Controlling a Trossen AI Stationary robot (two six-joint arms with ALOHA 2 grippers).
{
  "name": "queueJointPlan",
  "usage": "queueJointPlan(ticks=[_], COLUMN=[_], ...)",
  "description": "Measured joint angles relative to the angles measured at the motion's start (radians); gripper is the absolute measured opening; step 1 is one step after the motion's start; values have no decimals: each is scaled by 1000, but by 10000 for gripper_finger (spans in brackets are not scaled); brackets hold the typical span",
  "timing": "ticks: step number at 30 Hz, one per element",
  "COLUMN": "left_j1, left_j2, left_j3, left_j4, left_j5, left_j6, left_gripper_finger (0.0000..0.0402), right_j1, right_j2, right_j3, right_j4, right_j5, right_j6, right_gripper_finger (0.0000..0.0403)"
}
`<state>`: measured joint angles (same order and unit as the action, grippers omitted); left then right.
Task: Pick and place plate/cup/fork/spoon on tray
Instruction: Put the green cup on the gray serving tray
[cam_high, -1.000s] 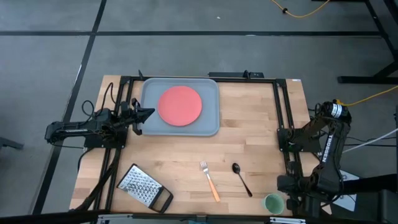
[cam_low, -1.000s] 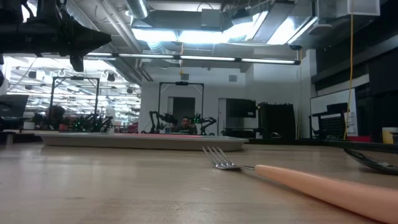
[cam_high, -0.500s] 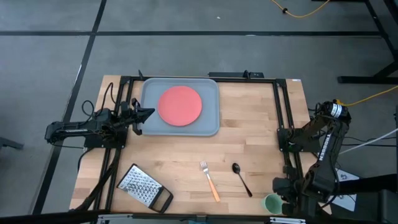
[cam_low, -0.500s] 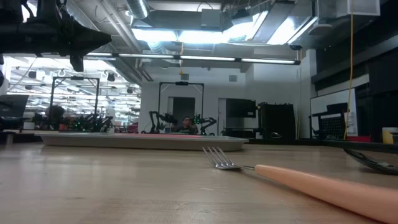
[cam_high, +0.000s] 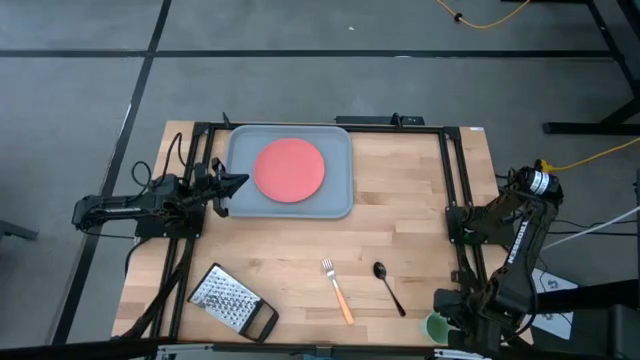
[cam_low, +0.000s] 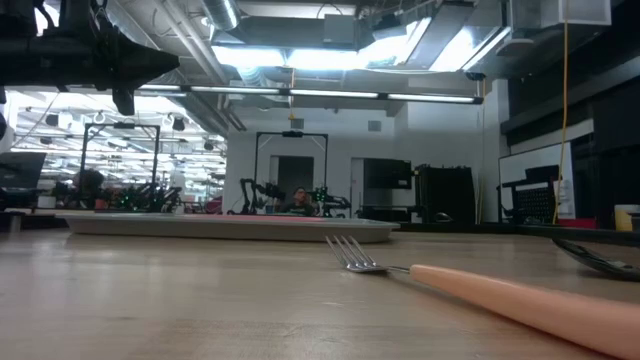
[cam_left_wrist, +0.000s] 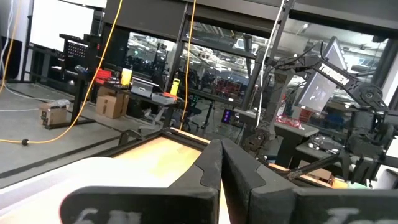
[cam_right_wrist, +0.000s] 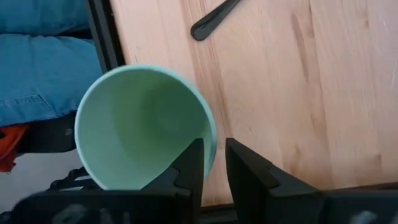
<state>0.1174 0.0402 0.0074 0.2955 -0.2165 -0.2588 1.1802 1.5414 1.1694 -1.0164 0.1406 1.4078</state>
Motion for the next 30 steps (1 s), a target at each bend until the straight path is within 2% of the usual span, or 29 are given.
queueJointPlan(ticks=[9, 24, 26, 30], left_j1=[0, 0, 0, 0], left_j2=[0, 0, 0, 0], left_j3=[0, 0, 0, 0], left_j4=[0, 0, 0, 0], left_j5=[0, 0, 0, -2], left_j6=[0, 0, 0, 0], left_gripper_finger=[0, 0, 0, 0], right_j1=[-7, -7, -7, -7], right_j2=[6, 89, 93, 94], right_j3=[0, 0, 0, 5], right_j4=[1, -6, -6, -9], right_j5=[-6, -11, -11, 14], right_j6=[-2, -15, -64, -214], right_gripper_finger=[71, 70, 59, 13])
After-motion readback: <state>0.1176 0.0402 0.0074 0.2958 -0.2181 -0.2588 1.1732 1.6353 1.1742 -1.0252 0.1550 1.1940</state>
